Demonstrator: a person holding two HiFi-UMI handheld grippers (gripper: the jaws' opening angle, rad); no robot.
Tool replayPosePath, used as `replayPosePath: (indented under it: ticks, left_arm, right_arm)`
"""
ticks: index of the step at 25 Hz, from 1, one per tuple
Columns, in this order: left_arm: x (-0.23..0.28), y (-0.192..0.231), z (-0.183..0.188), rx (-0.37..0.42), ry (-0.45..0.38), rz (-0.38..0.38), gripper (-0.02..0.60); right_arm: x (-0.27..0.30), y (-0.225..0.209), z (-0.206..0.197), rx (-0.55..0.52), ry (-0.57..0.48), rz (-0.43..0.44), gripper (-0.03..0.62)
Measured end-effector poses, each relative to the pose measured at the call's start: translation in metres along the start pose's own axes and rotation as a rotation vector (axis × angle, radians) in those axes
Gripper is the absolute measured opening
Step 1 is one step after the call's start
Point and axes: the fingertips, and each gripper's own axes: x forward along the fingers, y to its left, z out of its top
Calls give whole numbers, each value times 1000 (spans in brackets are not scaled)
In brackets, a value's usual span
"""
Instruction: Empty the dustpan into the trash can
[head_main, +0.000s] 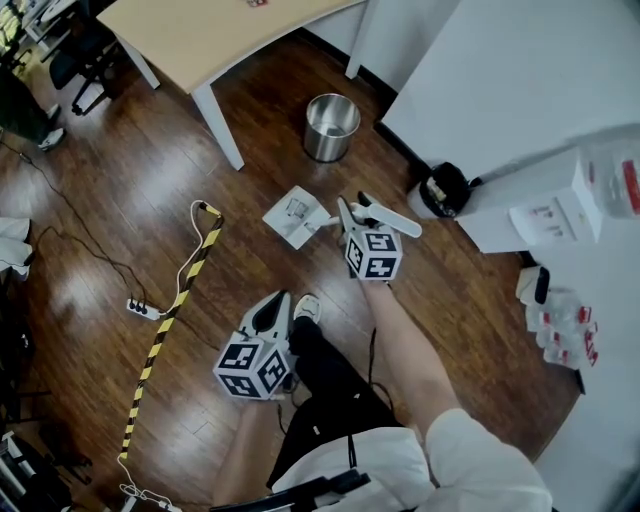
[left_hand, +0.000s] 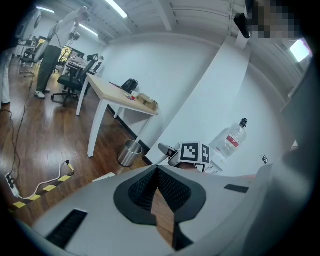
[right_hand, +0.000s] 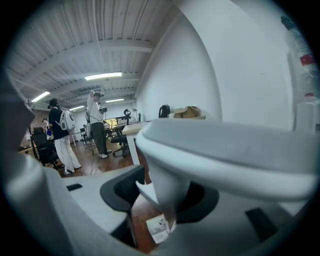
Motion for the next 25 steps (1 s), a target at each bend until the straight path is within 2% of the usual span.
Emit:
replayPosePath:
  ticks: [12,19,25]
  left_arm:
    - [16,12,27,8,31,-6,-10]
    - [27,19,53,13,45,-16,-11]
    - [38,19,72,38,78,-23,-10]
  right_arm:
    - [12,-16,26,53,41,-16,202]
    - [1,-32,49,18,82,-8,201]
    - [-25,-49,83,-4,63,1,201]
